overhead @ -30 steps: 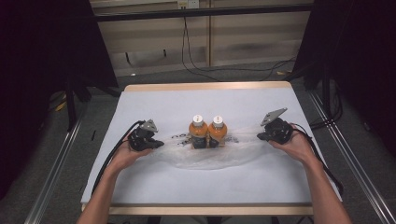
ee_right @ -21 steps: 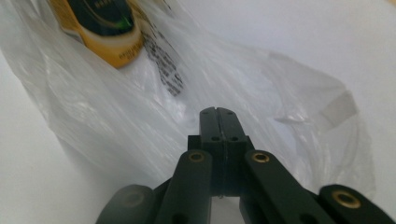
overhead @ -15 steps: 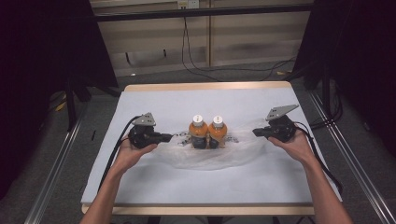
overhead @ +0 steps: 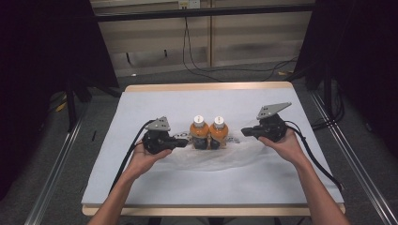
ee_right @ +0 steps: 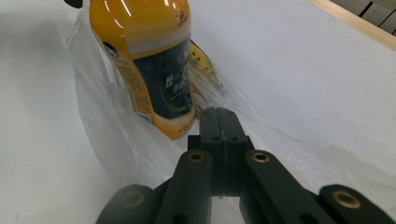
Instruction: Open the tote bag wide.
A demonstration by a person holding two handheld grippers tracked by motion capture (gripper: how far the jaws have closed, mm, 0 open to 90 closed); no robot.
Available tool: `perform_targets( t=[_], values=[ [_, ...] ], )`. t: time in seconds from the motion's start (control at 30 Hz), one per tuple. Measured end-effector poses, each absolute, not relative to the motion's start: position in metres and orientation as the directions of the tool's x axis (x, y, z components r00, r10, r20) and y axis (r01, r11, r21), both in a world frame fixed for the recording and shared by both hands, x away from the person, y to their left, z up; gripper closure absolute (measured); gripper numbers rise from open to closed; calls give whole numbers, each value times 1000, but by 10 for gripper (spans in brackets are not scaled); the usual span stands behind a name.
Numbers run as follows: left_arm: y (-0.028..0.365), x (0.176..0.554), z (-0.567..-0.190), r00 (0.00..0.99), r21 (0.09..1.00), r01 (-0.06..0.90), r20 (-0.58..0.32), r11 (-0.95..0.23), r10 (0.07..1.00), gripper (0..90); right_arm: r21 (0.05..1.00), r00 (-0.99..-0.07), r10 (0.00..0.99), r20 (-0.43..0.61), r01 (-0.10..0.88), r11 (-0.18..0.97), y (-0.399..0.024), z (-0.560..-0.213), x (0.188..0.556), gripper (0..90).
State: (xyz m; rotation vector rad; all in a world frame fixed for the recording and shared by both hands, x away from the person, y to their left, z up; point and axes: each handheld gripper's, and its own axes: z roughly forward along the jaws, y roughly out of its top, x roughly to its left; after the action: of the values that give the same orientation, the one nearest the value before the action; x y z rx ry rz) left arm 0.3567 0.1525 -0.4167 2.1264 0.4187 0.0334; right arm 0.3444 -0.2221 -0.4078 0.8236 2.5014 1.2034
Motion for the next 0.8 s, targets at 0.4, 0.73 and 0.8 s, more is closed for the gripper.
perform_targets(
  t=[0.4, 0.73, 0.8],
  values=[
    [119, 345, -420, 959, 823, 240, -122, -514, 254, 900, 780, -835, 548, 41, 370, 505, -192, -404, 356, 900],
    [91, 344, -426, 954, 830, 243, -112, -502, 277, 900, 788, -840, 540, 60, 372, 491, -173, -412, 390, 900],
    [89, 345, -429, 952, 827, 250, -116, -504, 282, 900, 797, -842, 534, 75, 372, 476, -171, -413, 396, 900]
  ],
)
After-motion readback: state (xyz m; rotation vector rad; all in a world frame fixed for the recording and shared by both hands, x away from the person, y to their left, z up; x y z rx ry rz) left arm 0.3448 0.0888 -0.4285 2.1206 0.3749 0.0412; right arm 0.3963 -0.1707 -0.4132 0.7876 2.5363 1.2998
